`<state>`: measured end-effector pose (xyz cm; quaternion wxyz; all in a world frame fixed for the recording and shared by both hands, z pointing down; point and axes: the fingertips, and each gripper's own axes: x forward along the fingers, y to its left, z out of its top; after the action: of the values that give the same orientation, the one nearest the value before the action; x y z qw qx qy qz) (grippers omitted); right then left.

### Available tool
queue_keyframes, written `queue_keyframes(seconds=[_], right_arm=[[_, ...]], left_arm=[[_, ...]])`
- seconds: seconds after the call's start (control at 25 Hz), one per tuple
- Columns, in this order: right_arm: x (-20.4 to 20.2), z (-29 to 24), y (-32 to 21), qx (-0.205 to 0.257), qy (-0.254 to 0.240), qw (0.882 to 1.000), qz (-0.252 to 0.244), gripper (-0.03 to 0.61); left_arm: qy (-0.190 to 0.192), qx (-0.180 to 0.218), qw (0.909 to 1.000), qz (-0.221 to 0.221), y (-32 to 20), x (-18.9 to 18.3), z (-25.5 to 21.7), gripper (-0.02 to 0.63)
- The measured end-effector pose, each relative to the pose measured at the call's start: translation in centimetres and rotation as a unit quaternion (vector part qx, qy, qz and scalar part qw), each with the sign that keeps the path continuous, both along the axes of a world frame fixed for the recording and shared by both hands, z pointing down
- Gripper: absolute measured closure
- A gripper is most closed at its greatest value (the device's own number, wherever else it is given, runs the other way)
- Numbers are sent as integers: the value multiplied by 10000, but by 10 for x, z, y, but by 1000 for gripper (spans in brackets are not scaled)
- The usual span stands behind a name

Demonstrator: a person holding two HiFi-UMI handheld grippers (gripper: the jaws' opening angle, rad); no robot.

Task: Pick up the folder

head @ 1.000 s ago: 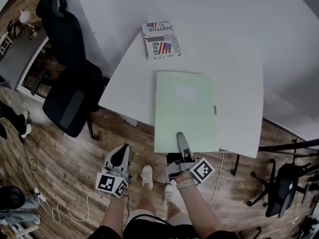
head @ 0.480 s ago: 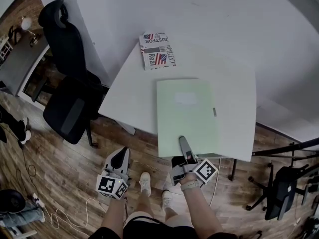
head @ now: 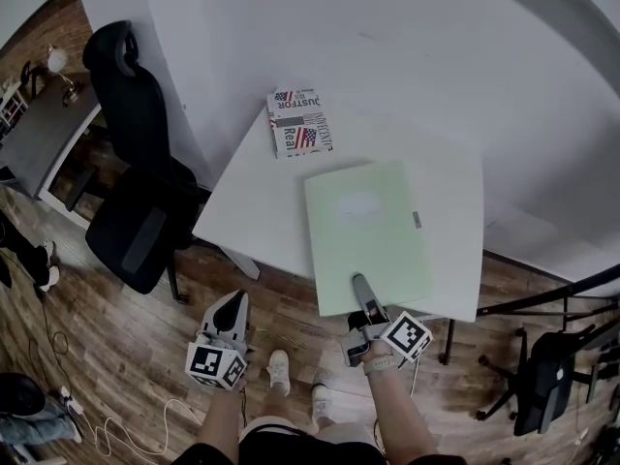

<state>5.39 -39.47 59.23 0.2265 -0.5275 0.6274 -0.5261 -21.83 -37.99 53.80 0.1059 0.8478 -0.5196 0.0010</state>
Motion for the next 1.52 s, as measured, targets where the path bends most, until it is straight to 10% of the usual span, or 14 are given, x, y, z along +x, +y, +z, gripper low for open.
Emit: queue_keyframes(seconds=[0.4, 0.6, 1.52], right_arm=[[-13, -78, -22, 1867, 47, 9787, -855, 287], [8, -56, -8, 1040, 575, 9911, -607, 287], [14, -103, 17, 1633, 2063, 9601, -953, 288]], left_arm=[[-70, 190, 9998, -57, -2, 0, -29, 600], [-78, 299, 9995, -65, 0, 2, -42, 600], [-164, 546, 9982, -175, 26, -4, -87, 600]])
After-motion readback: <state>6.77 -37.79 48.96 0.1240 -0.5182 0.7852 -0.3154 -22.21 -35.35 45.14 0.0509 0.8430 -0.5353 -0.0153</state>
